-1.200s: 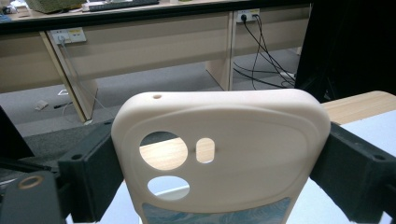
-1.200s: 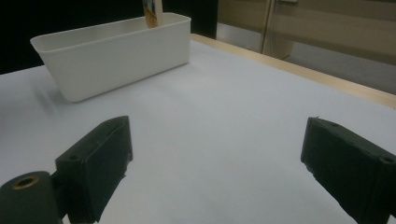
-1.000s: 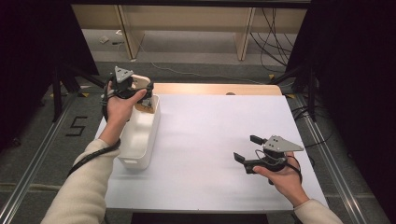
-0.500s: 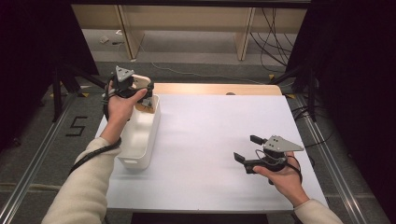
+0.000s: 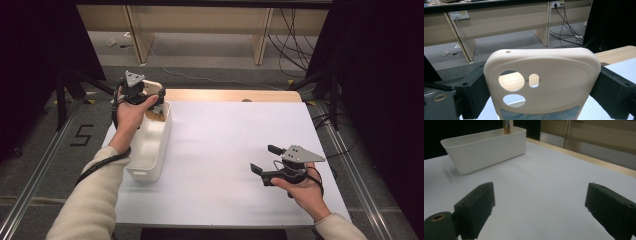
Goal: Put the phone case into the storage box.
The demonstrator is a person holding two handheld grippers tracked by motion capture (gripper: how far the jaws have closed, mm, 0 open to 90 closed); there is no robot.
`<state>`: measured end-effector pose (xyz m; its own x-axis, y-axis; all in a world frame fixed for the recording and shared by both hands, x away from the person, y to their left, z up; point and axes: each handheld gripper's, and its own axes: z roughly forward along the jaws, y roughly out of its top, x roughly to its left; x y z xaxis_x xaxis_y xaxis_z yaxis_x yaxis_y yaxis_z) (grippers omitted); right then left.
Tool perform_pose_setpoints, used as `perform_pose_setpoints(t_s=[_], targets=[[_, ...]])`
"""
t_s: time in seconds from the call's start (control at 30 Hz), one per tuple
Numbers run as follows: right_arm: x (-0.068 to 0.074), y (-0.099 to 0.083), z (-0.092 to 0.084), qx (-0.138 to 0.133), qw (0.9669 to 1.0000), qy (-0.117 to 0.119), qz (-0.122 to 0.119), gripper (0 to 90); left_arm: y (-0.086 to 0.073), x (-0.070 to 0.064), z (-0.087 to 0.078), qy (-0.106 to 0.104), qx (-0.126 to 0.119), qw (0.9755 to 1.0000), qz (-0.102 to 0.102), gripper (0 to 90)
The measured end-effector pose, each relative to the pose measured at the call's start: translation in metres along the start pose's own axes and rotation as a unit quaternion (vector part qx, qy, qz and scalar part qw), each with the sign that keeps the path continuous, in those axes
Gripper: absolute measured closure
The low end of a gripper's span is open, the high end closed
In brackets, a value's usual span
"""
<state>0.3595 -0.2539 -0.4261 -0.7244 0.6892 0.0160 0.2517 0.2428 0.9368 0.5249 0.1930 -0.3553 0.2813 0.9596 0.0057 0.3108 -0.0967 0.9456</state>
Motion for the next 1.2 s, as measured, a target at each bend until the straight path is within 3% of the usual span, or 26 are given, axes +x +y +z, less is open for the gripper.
perform_pose_setpoints(t_s=[0.37, 0.4, 0.43, 1.2], targets=[[0.000, 0.000, 0.000, 0.000, 1.0000, 0.000, 0.000, 10.0, 0.000, 0.001, 0.003, 0.002, 0.002, 1.0000, -0.001, 10.3], [0.000, 0.000, 0.000, 0.000, 1.0000, 0.001, 0.000, 10.1, 0.001, 0.004, 0.004, 0.005, -0.003, 0.9998, 0.018, 10.4], [0.000, 0.000, 0.000, 0.001, 1.0000, 0.001, 0.000, 10.1, 0.001, 0.004, 0.004, 0.006, -0.003, 0.9998, 0.019, 10.3], [0.000, 0.000, 0.000, 0.001, 1.0000, 0.001, -0.001, 10.2, -0.005, 0.007, 0.014, 0.008, 0.018, 0.9998, -0.006, 10.3]])
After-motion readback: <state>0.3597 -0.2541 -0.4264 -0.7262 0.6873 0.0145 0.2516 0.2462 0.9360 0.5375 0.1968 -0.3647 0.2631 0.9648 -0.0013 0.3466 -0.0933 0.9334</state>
